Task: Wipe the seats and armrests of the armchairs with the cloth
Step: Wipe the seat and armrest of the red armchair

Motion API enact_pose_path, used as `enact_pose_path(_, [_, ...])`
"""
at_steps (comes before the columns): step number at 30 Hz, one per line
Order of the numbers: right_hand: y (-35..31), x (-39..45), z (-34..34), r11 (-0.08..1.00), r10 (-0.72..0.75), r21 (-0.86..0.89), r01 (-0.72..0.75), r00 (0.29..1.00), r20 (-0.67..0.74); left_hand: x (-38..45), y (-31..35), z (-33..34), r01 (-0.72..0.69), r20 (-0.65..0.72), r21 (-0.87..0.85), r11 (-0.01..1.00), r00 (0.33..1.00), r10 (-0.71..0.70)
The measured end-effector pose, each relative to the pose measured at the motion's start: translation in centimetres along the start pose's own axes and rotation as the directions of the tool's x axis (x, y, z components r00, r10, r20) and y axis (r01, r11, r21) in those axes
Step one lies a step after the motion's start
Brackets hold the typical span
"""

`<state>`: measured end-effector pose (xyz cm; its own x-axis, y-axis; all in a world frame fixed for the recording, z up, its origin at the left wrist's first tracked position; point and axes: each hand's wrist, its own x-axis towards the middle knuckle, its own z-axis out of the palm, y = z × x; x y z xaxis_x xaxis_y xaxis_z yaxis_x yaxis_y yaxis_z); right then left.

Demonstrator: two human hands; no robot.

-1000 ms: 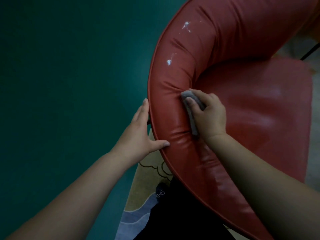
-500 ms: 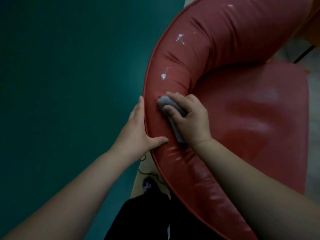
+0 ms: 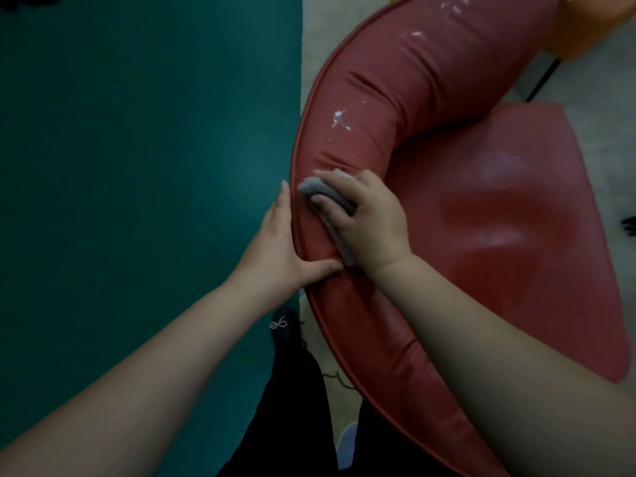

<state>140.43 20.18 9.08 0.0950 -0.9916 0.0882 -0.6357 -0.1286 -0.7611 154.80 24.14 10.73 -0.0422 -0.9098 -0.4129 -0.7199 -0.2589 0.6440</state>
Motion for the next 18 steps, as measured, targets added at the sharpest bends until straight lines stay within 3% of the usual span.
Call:
enact_pose_path(2, [1.5, -0.4, -0.4, 0.99, 0.136, -0.02, -0.138, 0.988, -0.073, 0.9, -0.5, -0.9, -0.032, 0.062, 0.008, 0.999, 0.998, 0.032])
enact_pose_path(5, [2.5, -0.6, -0.8, 0.921, 0.39, 0.109, -0.375, 0.892, -0.228, 1.8, -1.0, -2.3, -0.058, 0.146, -0.011, 0.998, 0.988, 0.059])
enact_pose_path(7, [1.0, -0.2, -0.2, 0.936, 0.345, 0.162, -0.312, 0.904, -0.251, 2.5, -1.1, -3.0, -0.079, 0.182, -0.02, 0.997, 0.98, 0.081])
enact_pose_path(9, [-0.6, 0.0, 1.1, 0.982, 0.181, 0.074, -0.171, 0.97, -0.162, 3.2, -1.3, -3.4, -0.11, 0.207, -0.012, 0.994, 0.972, 0.11])
enact_pose_path(10, [-0.7, -0.1, 1.4, 0.986, 0.168, 0.032, -0.165, 0.975, -0.146, 3.4, -1.3, -3.7, -0.121, 0.222, -0.014, 0.993, 0.967, 0.121])
enact_pose_path(13, [1.1, -0.7, -0.1, 0.904, 0.415, 0.003, -0.428, 0.876, -0.247, 4.0, -1.3, -4.3, -0.134, 0.275, -0.071, 0.988, 0.95, 0.148])
enact_pose_path(15, [2.1, -1.5, -1.2, 0.852, 0.513, 0.065, -0.52, 0.803, -0.305, 4.3, -1.3, -4.5, -0.151, 0.291, -0.101, 0.983, 0.941, 0.175])
enact_pose_path(16, [1.7, -1.6, -1.2, 0.864, 0.498, 0.117, -0.489, 0.8, -0.334, 4.4, -1.3, -4.5, -0.156, 0.296, -0.117, 0.981, 0.937, 0.185])
enact_pose_path(18, [-0.3, -1.1, -0.2, 0.932, 0.361, 0.165, -0.323, 0.873, -0.329, 4.6, -1.4, -4.4, -0.156, 0.296, -0.145, 0.977, 0.935, 0.194])
